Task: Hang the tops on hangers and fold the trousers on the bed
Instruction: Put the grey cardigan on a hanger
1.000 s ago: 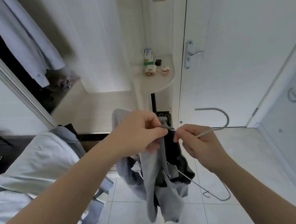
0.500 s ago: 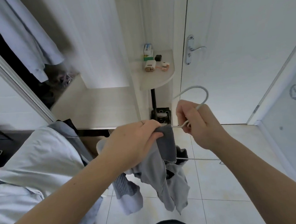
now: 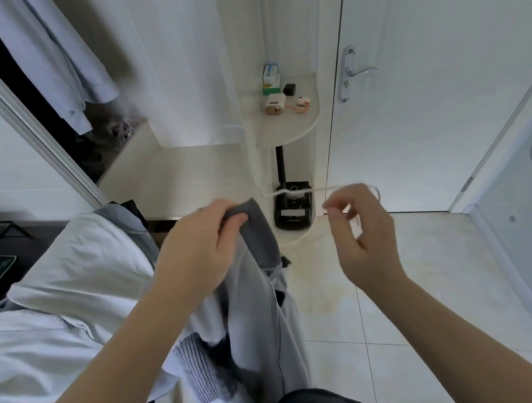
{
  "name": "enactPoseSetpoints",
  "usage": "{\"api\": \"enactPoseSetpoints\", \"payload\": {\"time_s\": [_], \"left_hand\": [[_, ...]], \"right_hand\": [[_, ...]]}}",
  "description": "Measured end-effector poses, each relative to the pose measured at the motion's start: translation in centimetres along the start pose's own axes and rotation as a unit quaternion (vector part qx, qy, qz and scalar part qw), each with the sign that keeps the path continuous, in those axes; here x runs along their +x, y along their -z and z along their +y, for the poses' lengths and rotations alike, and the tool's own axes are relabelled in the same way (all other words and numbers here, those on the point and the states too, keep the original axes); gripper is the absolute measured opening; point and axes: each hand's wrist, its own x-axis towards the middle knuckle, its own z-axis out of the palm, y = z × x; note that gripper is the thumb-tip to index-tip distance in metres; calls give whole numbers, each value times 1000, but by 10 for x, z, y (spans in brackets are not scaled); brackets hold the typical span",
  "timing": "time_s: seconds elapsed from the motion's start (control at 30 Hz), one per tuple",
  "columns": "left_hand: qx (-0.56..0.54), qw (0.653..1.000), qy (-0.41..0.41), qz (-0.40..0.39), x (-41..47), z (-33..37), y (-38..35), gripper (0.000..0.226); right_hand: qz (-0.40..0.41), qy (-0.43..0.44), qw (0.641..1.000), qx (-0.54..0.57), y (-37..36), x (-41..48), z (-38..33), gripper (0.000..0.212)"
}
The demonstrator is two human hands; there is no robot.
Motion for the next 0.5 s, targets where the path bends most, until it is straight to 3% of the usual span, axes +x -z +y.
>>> {"api": "enactPoseSetpoints", "payload": {"time_s": [0.1,0.23,0.3,0.43,0.5], "left_hand": [[-27,996,36,82,-7,4,12,13],[-75,987,66,126,-16,15,19,8],[-90,982,83,141,-19,15,21,8],[-96,973,141,158,-25,-1,23,13],[-104,966,166,166,-29,-11,27,12]], "right_hand": [[-132,-63,987,62,-17,-24,5,17],[-319,-120,936,83,-56,-25,5,46],[-332,-131,929,100,-73,-22,3,32],[-319,-168,925,121,-87,-30,0,24],[-365,-164,908,121,-89,-39,3,26]]}}
